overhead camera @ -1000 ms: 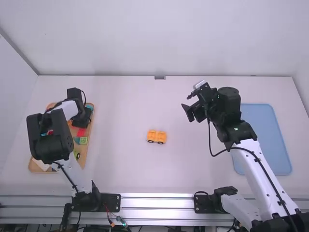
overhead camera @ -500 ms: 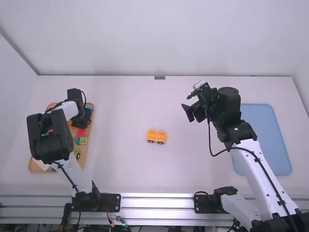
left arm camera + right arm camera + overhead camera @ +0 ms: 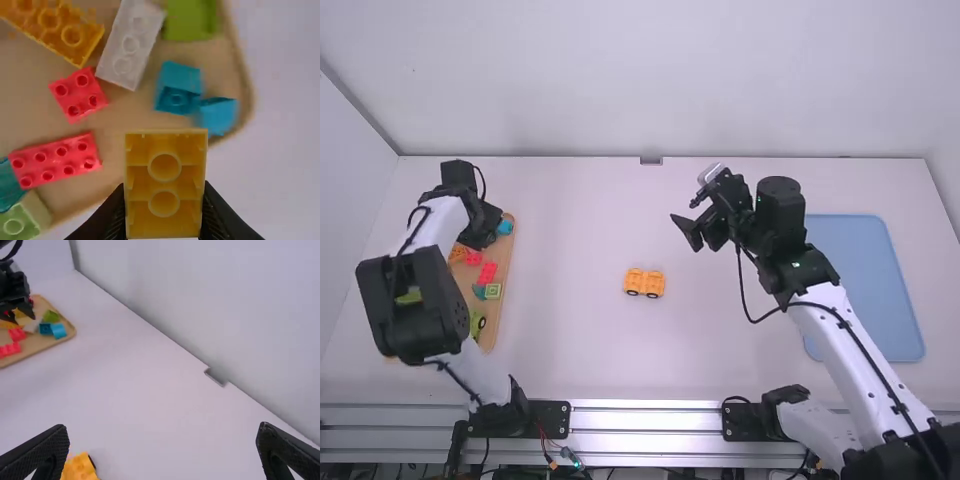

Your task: Assemble lego blocks to make yellow taxi

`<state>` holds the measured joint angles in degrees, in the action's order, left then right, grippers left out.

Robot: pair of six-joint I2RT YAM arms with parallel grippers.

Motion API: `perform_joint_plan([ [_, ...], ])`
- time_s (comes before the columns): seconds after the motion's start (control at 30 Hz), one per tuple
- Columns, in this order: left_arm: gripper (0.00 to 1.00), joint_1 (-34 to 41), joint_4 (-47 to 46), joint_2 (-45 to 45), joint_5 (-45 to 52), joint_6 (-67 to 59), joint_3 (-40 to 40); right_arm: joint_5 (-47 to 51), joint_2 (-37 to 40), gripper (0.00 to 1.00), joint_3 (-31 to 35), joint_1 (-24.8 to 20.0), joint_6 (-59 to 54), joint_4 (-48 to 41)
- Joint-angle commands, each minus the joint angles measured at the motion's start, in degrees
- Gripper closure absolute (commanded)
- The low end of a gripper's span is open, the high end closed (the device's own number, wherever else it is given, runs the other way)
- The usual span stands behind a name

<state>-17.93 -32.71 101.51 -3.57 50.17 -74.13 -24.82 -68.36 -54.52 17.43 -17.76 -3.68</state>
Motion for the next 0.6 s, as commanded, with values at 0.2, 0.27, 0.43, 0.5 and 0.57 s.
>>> perform_joint_plan([
  [0.2,0.93,8.5,20.3,-19.5,33.7,-30.7,14.9,-11.2,-12.5,0.01,-1.7,0.9,13.3,11.4],
  [0.27,0.92,11.8,27.5,-22.1,44.1,-36.4,19.6,-20.2,-14.8,0.01,-1.7,-0.3,13.5,14.6],
  [0.43,0.98,19.3,43.6,-24.4,61.6,-44.2,28.8,-48.6,-20.2,0.01,-1.7,-5.6,20.9,26.8],
  [0.5,0.98,21.6,48.5,-24.3,64.1,-44.5,30.9,-55.5,-21.9,0.02,-1.7,-6.8,25.1,32.0],
  [0.57,0.98,25.1,56.0,-24.0,66.6,-44.2,33.3,-60.9,-24.3,0.01,-1.7,-7.4,32.9,39.2],
])
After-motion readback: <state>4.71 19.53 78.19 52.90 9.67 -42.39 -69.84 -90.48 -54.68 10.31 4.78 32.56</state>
